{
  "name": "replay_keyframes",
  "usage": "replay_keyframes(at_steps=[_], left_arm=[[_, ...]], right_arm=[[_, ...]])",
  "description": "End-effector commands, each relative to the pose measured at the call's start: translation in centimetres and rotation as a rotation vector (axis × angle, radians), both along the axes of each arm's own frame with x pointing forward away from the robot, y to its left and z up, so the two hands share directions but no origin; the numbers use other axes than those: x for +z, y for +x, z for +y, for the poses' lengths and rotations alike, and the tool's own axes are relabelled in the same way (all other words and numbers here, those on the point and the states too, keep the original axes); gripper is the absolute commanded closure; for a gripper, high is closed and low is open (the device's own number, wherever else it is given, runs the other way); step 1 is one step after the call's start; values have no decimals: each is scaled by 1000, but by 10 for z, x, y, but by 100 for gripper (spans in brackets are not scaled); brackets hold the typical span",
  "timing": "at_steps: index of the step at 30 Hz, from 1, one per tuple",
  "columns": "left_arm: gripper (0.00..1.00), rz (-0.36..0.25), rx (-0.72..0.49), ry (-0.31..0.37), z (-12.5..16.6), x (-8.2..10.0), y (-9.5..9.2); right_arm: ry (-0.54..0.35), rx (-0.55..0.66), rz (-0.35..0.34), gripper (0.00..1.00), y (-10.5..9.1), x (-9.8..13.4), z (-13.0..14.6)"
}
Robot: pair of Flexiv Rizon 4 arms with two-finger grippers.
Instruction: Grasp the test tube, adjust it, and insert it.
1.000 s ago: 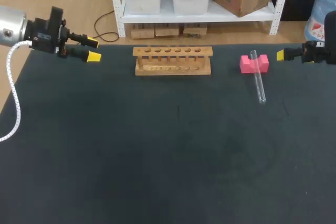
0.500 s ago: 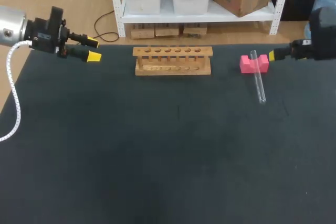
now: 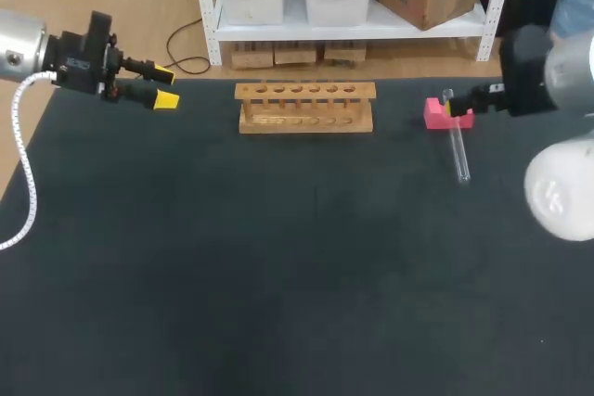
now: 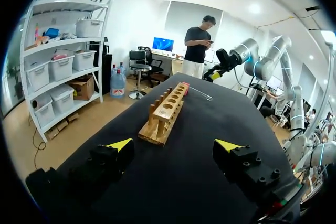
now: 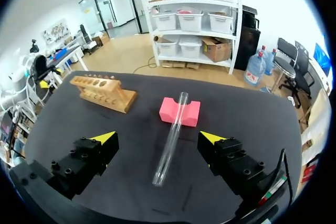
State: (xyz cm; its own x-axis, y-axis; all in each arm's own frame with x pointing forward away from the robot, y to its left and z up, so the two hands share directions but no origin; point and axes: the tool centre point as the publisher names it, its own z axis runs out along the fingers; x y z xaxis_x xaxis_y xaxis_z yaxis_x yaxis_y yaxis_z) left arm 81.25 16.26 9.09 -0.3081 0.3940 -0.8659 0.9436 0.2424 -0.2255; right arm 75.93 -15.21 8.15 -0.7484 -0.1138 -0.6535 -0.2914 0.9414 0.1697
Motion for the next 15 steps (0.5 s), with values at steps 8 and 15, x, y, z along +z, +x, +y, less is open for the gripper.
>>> replay_keyframes(at_steps=[8,15], left_arm=[[0,-3,2,-1,0,0,-1],[0,-3,2,-1,0,0,-1]], right_arm=[[-394,-284,-10,0,5,-31,1],[-435,-276,-2,0,12,-48,0]])
